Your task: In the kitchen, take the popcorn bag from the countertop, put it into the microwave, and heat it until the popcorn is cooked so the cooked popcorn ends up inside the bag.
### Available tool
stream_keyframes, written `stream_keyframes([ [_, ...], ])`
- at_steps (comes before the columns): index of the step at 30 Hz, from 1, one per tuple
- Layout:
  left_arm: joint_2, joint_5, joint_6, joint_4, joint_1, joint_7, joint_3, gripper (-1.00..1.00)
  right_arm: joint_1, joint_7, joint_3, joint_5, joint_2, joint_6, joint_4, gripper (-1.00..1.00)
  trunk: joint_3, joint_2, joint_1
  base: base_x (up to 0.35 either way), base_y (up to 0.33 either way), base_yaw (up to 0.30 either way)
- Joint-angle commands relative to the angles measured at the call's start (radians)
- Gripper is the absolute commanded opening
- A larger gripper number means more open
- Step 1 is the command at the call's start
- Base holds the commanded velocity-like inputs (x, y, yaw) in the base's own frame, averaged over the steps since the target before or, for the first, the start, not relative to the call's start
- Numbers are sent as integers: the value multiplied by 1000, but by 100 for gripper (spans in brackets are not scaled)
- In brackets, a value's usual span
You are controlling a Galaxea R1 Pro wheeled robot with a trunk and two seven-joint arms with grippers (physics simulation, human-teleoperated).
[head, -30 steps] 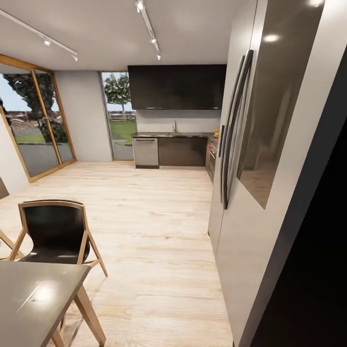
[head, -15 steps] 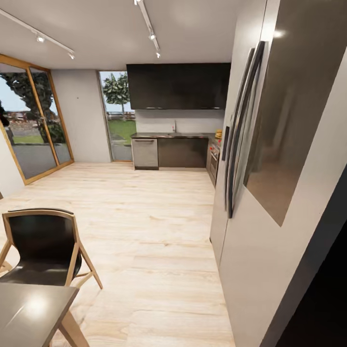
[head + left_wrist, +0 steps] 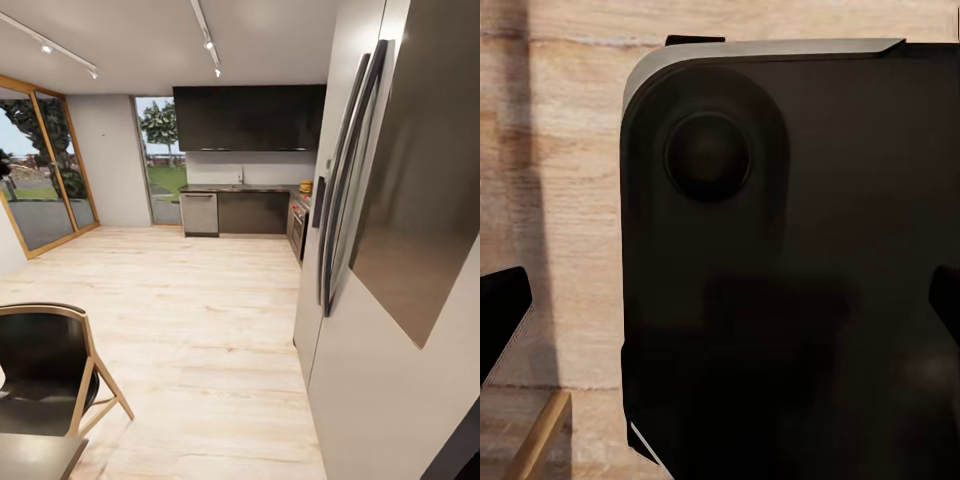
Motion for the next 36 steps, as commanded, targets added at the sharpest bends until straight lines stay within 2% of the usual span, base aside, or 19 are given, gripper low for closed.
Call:
stream_keyframes([
  [1, 0, 3, -2, 0, 0, 0, 0, 100, 0, 0, 1, 2, 0, -3, 0, 100, -1, 0, 1, 284, 0, 0],
  [36, 0, 3, -2, 0, 0, 0, 1, 100, 0, 0, 1, 3, 1, -3, 0, 100, -1, 0, 1, 298, 0, 0],
])
